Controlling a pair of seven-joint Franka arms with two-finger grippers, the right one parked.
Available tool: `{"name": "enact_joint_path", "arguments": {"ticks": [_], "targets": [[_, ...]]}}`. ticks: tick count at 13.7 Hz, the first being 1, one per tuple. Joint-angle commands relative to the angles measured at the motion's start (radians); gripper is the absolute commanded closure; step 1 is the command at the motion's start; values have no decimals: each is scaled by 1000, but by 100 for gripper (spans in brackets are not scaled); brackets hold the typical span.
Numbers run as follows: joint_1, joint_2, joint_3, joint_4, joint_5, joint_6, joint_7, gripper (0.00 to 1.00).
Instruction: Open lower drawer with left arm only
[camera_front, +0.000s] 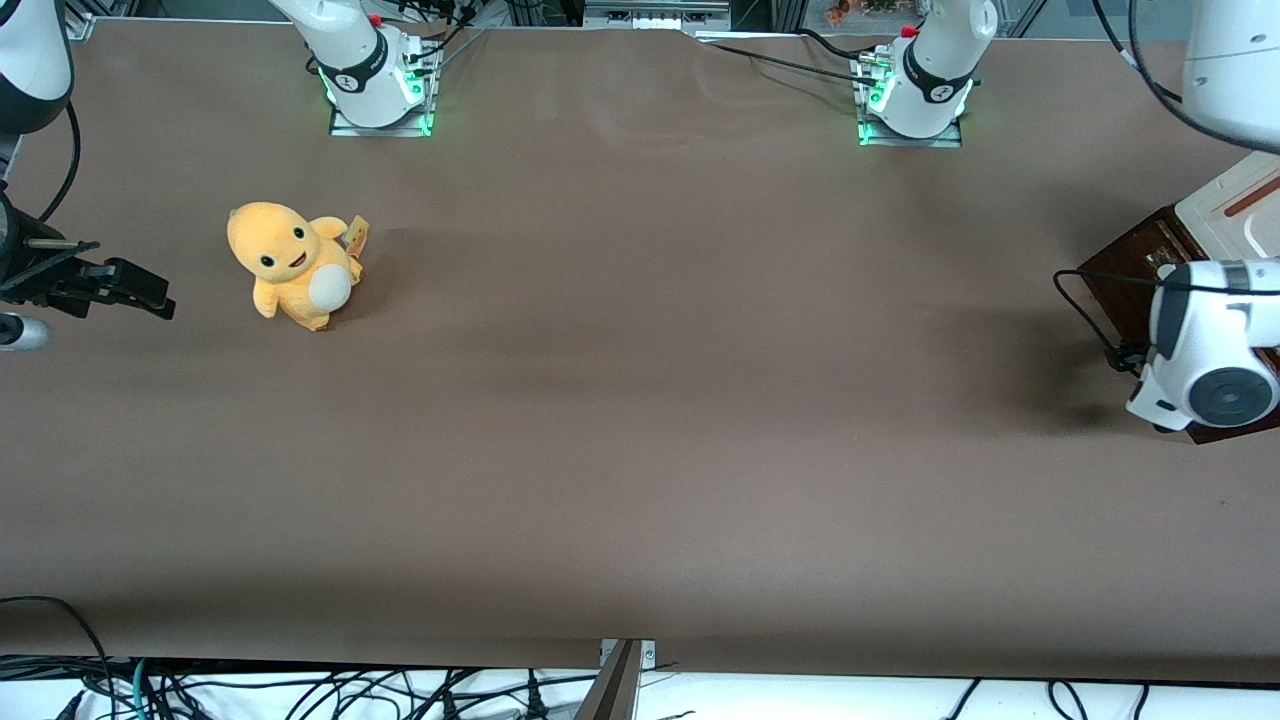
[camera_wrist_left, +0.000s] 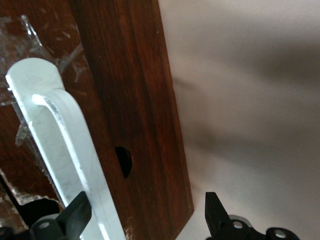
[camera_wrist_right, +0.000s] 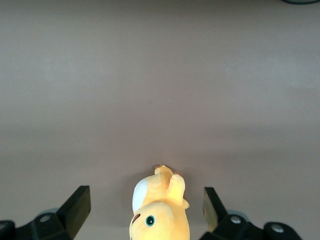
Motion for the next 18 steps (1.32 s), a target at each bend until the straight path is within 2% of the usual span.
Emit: {"name": "enact_joint_path", "arguments": {"ticks": [1,4,8,9,12,15,16,17,18], "targets": [[-25,28,3,13,122,-70,-32,0],[-56,64,3,13,222,-136,-76,0],[-73,97,4,14,279,-147,-90,0],[-76,103,3,14,293,-150,-92,5],[-91,118,4,16,332,-193,-92,29],[-102,120,4,17,345,-201,-87,44],[-102,120,4,17,345,-205,-87,53],[-102,121,4,17,346,-207,-87,55],[-102,121,4,17,352,-213,-84,62]]}}
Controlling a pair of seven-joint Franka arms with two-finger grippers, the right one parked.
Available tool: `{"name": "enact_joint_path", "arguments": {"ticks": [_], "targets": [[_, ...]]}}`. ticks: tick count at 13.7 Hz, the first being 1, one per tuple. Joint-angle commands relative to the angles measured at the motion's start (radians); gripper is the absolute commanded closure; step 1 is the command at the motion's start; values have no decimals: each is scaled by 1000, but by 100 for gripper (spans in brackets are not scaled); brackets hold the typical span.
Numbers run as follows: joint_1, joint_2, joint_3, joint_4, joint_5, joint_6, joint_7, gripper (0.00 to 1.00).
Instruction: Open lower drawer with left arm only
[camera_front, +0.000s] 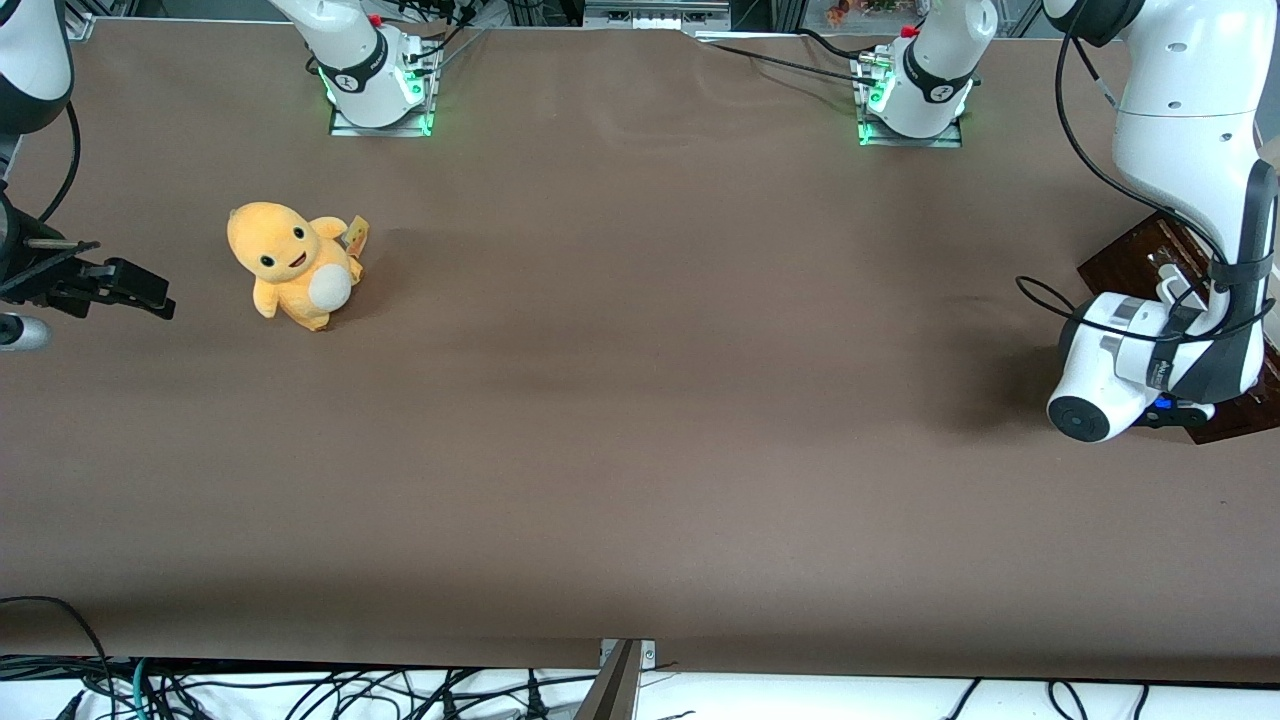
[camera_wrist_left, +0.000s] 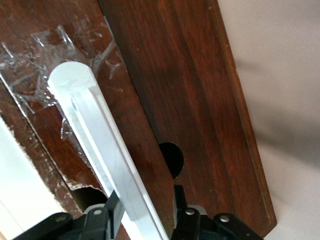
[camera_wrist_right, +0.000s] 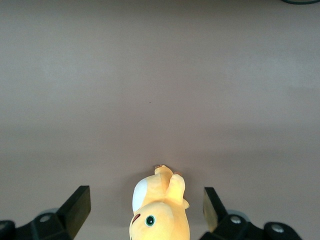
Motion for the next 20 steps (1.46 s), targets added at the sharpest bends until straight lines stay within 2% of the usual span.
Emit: {"name": "enact_joint_path", "arguments": {"ticks": [1,9,20], "targets": [[-7,13,3,13,36,-22,0,65],[-21,35,3,42,39,-41,29,87],[-98,70,1,88,24,-58,31,86]]}}
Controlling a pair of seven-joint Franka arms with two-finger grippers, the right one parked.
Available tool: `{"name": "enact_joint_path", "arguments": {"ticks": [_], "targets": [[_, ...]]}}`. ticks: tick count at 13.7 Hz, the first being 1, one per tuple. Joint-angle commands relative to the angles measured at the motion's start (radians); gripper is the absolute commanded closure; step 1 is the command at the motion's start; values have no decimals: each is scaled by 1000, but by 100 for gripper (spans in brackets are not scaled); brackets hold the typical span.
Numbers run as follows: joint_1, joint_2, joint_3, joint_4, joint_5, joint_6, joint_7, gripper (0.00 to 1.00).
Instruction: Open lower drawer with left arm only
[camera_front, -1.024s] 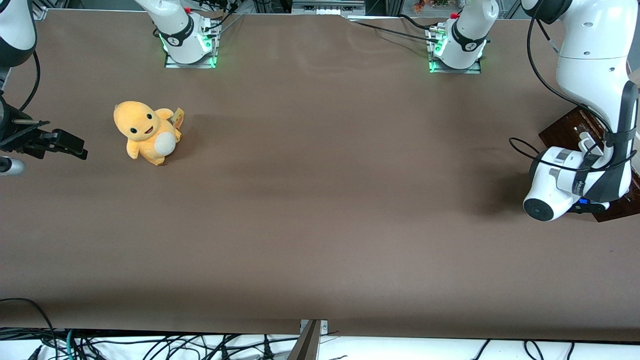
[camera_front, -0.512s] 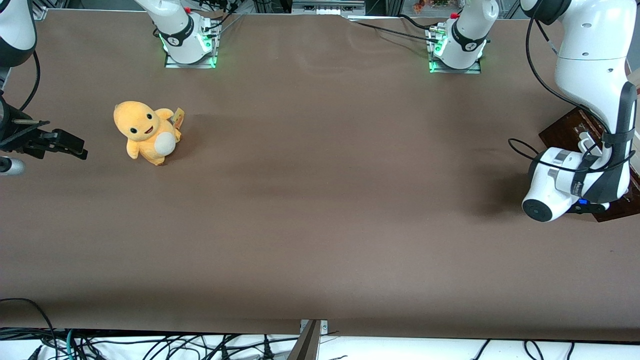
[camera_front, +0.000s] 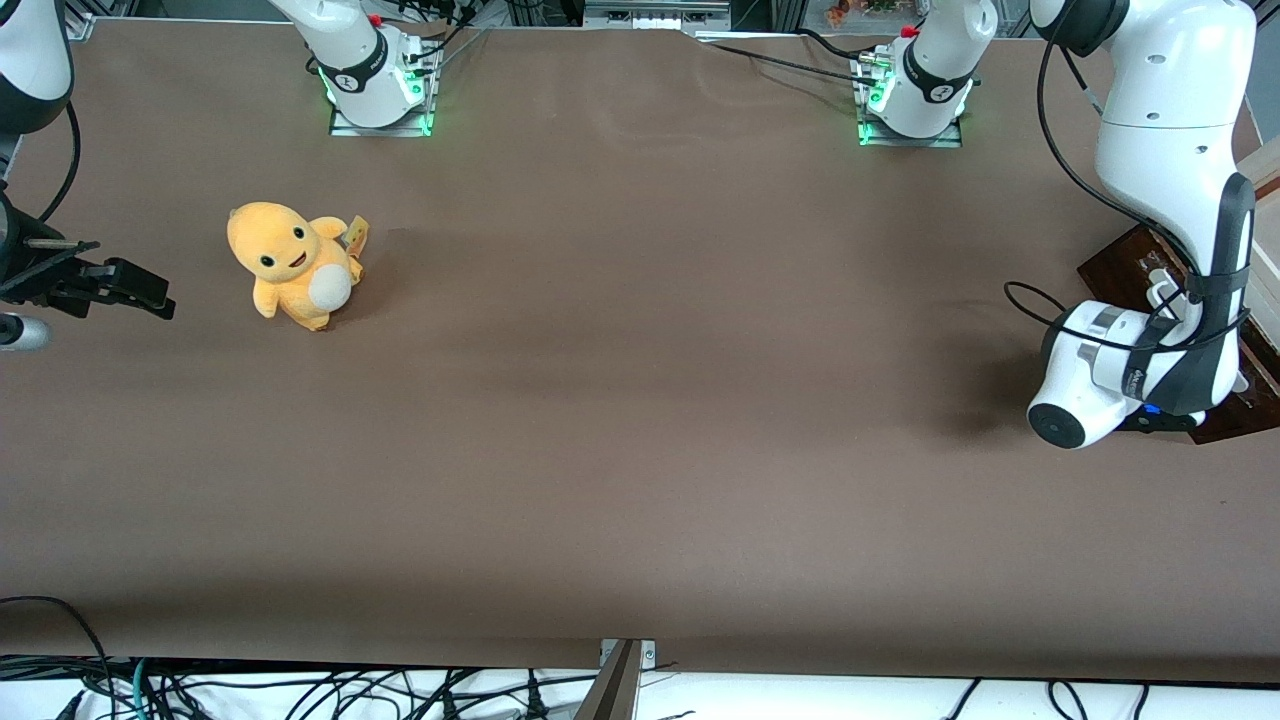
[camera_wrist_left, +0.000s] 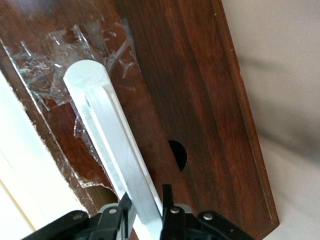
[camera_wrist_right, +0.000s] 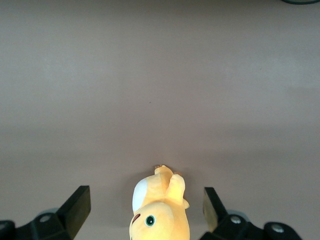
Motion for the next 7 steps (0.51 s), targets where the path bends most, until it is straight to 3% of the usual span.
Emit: {"name": "enact_joint_path", "arguments": {"ticks": [1,7], "targets": [[-59,35,-3,55,-1,-5,62,86],[-83,46,-4,81,-7,-24,61,85]]}}
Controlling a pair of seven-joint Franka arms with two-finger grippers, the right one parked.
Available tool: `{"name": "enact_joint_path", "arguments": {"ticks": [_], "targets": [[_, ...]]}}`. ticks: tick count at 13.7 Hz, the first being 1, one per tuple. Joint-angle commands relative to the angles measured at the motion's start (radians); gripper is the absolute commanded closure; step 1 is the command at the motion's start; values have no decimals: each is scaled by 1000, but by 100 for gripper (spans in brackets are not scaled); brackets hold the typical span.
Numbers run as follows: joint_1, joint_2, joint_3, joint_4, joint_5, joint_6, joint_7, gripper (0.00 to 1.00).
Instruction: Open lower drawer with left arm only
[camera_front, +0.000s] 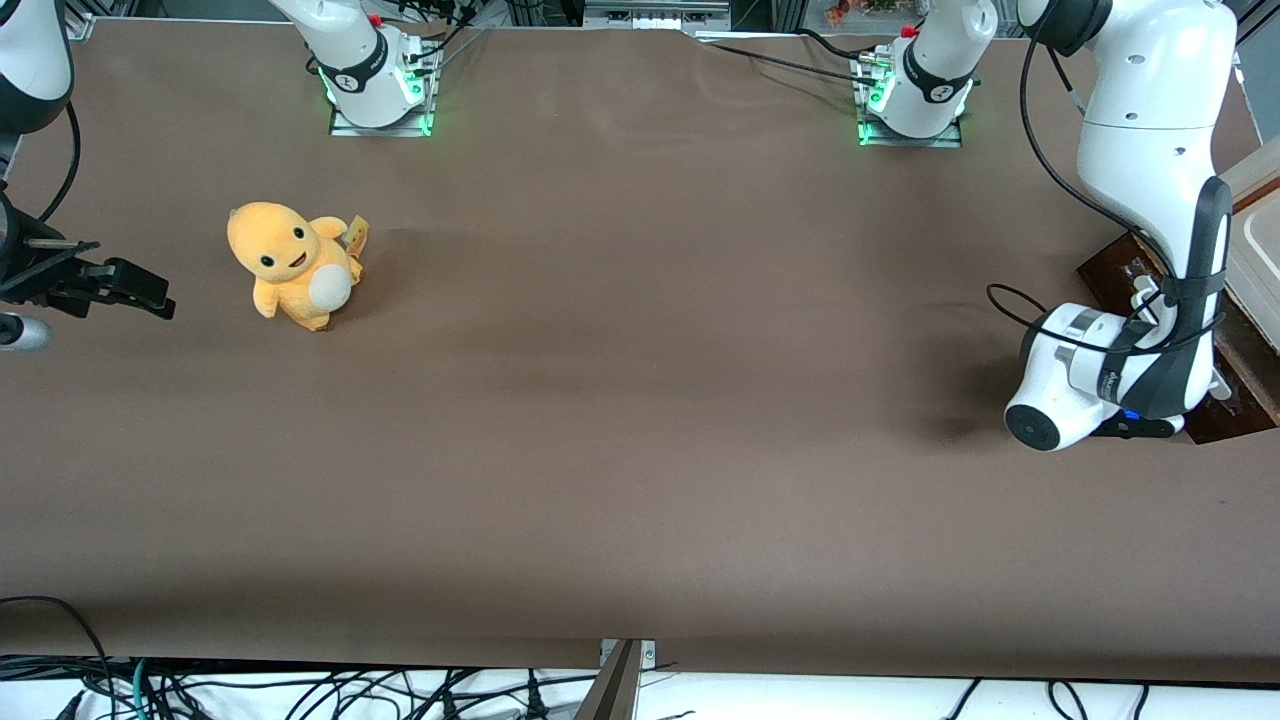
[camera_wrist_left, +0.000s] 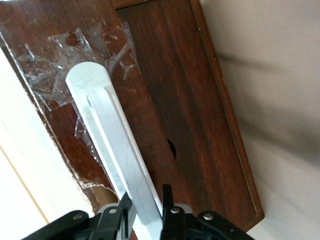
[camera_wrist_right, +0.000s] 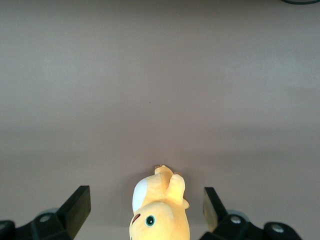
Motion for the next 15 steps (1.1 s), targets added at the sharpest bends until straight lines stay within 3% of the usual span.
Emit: {"name": "enact_joint_path", "arguments": {"ticks": [1,15], "targets": [[-43,37,-3,63,5,-13,65,85],[-76,47,-8,66,-50,-11,57,83]]}}
